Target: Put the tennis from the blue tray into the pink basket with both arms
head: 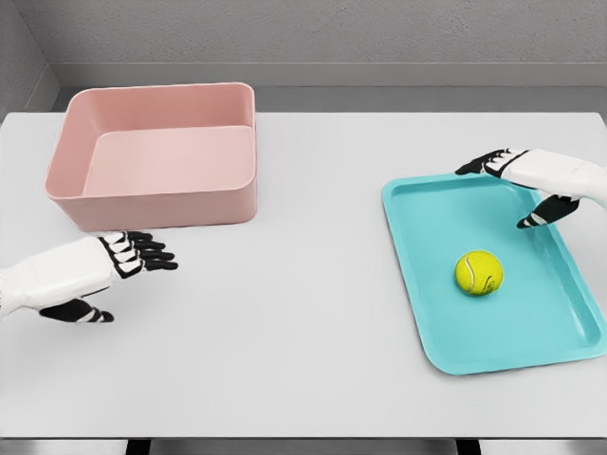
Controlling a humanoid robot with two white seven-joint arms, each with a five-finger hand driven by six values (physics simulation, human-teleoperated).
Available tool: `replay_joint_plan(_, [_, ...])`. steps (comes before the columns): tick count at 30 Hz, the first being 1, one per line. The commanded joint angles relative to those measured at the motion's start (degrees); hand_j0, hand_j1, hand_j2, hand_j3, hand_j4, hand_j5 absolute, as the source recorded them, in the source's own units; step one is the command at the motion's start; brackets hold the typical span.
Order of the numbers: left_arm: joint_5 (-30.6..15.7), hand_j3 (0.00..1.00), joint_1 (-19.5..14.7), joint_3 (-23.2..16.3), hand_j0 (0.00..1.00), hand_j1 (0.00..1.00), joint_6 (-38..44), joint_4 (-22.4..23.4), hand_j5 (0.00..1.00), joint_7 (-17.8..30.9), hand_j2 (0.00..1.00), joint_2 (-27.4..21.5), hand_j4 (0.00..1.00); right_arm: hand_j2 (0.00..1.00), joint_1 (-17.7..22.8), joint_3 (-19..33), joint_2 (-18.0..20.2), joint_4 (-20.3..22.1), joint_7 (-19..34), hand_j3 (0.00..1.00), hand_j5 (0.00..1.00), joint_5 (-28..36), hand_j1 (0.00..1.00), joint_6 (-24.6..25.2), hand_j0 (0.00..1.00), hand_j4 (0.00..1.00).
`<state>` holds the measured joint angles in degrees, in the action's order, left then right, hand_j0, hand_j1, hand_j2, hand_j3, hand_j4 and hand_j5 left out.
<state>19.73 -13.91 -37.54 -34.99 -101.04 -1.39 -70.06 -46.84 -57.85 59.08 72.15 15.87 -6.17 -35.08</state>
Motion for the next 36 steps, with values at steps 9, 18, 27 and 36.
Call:
replay_joint_plan(9, [7.3, 1.00, -4.6, -0.4, 1.00, 1.00, 0.0, 0.0, 1.00, 1.0, 1.00, 7.7, 1.00, 1.00, -0.1, -0.6, 5.1, 5.8, -0.1, 1.00, 1.00, 0.1, 1.00, 0.1, 1.00, 1.00])
replay_joint_plan(18, [7.7, 1.00, -5.3, -1.3, 1.00, 1.00, 0.0, -0.1, 1.00, 9.7, 1.00, 6.4, 1.00, 1.00, 3.6, -1.6, 7.0, 10.3, 0.2, 1.00, 1.00, -0.2, 1.00, 0.1, 1.00, 1.00])
replay_joint_plan(27, [4.4, 1.00, -9.0, -2.2, 1.00, 1.00, 0.0, -0.1, 1.00, 8.1, 1.00, 7.4, 1.00, 1.00, 5.7, -1.5, 6.9, 11.1, 0.9, 1.00, 1.00, -0.2, 1.00, 0.1, 1.00, 1.00])
replay_joint_plan(36, [4.6, 1.00, -16.6, -14.2, 1.00, 1.00, 0.0, -0.1, 1.00, 8.8, 1.00, 13.1, 1.00, 1.00, 6.0, -1.6, 5.3, 12.2, 3.7, 1.00, 1.00, -0.2, 1.00, 0.1, 1.00, 1.00])
